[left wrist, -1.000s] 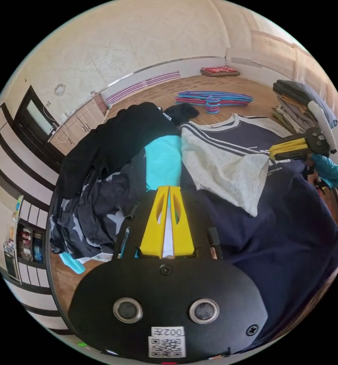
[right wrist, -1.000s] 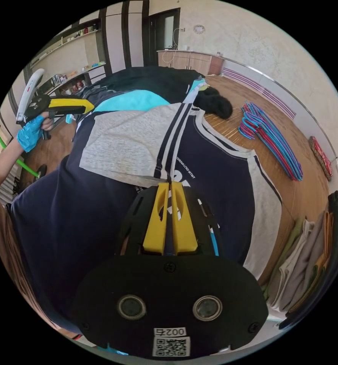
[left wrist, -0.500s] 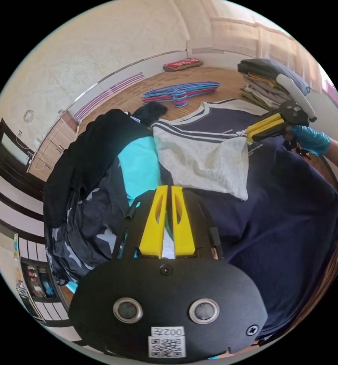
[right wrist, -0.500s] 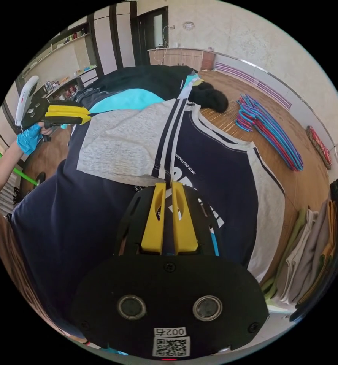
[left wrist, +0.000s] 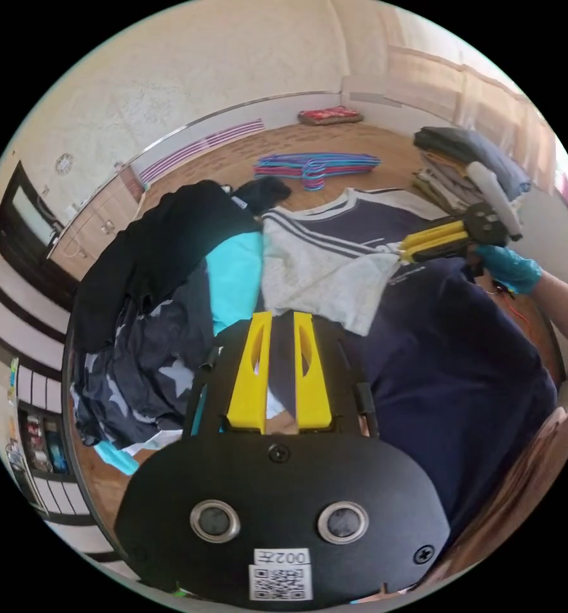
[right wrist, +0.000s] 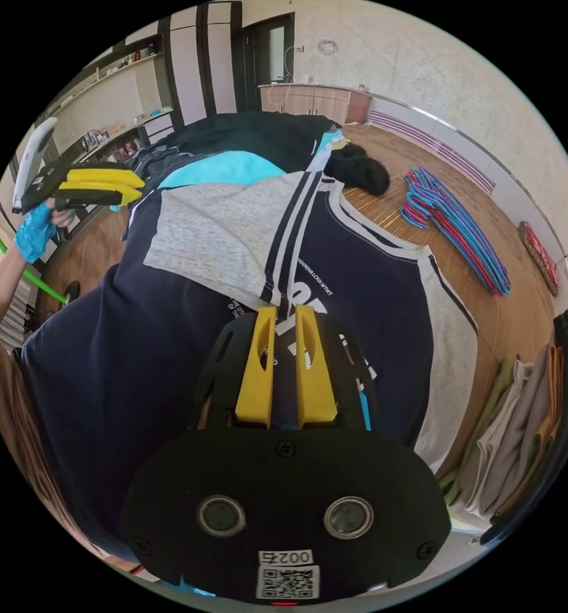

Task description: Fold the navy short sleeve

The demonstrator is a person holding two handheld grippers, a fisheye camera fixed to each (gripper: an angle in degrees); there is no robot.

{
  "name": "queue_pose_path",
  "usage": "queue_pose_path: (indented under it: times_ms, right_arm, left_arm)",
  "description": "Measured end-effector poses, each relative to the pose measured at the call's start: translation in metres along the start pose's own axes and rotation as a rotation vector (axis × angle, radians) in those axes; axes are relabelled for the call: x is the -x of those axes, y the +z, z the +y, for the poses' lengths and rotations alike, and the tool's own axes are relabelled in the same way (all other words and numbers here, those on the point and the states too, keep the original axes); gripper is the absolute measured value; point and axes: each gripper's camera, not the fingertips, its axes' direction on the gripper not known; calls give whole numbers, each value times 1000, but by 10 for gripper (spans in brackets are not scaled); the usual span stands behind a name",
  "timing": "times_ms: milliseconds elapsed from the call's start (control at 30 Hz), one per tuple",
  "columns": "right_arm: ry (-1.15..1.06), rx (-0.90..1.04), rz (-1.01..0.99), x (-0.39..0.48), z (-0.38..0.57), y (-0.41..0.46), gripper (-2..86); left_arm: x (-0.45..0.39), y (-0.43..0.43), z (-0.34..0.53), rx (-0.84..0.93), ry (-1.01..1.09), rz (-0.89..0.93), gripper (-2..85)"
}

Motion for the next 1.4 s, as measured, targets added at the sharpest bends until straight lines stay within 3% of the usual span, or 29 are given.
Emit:
queue_pose_path:
  times_ms: [100, 300, 767, 1133, 1400]
  right_arm:
    - [8, 19, -15, 0, 0, 8, 64]
    - [31, 10, 4, -1, 1, 14, 48]
    - [0, 7, 19, -5, -2, 21, 34]
    - [1, -58, 2, -46, -35, -5, 62]
    - [117, -200, -101, -84, -128, 36, 94]
  left_arm:
    - [-28, 19, -5, 48, 97, 69, 37]
    - [-49, 53, -6, 116, 87, -40, 54]
    - [-46, 32, 21, 173, 81, -8, -4]
    - [18, 8, 28, 62, -28, -140, 57]
    - [29, 27, 24, 33, -17, -167, 36]
